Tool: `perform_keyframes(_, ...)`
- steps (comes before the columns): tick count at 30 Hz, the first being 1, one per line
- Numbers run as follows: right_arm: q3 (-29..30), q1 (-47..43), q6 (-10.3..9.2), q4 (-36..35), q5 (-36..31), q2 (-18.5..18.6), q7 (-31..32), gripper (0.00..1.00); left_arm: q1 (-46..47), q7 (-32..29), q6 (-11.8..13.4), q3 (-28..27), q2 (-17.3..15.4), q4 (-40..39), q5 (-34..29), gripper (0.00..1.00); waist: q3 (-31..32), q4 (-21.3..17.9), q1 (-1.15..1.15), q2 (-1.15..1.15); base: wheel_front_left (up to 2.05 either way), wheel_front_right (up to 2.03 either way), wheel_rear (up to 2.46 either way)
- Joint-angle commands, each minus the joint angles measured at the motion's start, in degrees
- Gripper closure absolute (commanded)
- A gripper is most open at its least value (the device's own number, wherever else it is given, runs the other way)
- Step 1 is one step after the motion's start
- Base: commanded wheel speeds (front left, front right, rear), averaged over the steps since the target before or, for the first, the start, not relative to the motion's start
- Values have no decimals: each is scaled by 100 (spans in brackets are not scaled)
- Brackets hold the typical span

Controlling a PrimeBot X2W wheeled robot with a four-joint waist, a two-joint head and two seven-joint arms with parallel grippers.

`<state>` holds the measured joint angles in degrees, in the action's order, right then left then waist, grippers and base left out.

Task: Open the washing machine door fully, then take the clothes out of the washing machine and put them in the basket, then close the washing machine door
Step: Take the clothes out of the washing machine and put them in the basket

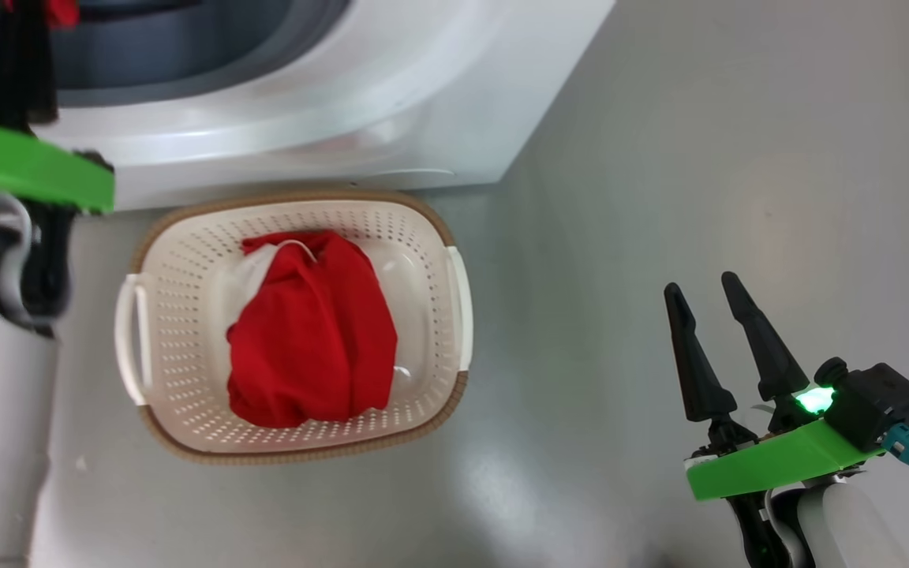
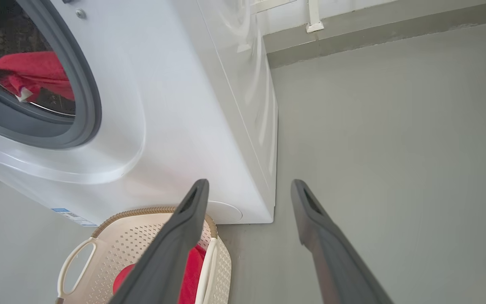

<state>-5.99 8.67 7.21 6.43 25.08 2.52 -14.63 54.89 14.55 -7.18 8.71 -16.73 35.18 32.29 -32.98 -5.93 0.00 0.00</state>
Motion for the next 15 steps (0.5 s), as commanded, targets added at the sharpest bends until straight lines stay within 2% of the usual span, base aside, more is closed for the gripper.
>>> perform_keyframes(1,-84,-130,28,-85,-34,36,-37,0,-243,45,-31,-299,-156,-289,-121,100,187,169,0,0,0,0,0)
perform_keyframes(11,33,-235,28,-33,-146,36,-37,0,-1311,45,-31,-960,442,-1380,-518,100,465,400,0,0,0,0,0)
perform_keyframes(15,69,-296,28,-28,-172,36,-37,0,-1711,45,-31,-1055,642,-1916,-644,100,536,472,0,0,0,0,0)
